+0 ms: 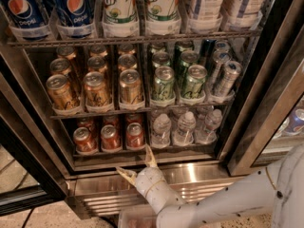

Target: Pick coke can from bottom shelf of fridge

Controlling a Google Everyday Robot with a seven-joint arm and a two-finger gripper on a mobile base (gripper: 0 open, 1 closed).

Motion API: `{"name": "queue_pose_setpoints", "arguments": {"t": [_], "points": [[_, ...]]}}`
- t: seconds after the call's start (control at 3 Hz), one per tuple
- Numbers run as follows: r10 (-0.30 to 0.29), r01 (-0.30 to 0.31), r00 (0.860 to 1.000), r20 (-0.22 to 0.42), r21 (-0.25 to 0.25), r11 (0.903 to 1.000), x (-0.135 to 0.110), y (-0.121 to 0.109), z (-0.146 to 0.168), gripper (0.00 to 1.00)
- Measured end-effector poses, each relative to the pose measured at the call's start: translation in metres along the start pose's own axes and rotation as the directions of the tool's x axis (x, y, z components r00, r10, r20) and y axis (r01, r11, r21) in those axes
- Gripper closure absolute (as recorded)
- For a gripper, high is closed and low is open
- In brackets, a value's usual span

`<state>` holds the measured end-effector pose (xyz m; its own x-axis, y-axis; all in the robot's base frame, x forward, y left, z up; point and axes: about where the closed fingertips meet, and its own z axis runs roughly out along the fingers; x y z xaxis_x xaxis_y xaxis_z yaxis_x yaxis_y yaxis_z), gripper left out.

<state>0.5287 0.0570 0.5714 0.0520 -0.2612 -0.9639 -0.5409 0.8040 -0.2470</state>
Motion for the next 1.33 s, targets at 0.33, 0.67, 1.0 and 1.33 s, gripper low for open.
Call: {"name": "queue_pose_setpoints", "arguments": {"t": [0.33, 0.67, 1.0, 1.33], "points": [[-0.004, 0.001, 0.999, 0.051, 0.06, 0.9982, -0.005, 0.001, 0.007, 0.35], [-0.023, 0.011, 0.996, 0.088, 0.133, 0.9911, -0.011, -0.002, 0.007, 0.36], [-0.043, 0.019, 0.992, 0.121, 0.197, 0.9802, -0.015, -0.006, 0.009, 0.4], [-0.059, 0.023, 0.988, 0.145, 0.241, 0.9703, -0.02, -0.01, 0.01, 0.42]]}}
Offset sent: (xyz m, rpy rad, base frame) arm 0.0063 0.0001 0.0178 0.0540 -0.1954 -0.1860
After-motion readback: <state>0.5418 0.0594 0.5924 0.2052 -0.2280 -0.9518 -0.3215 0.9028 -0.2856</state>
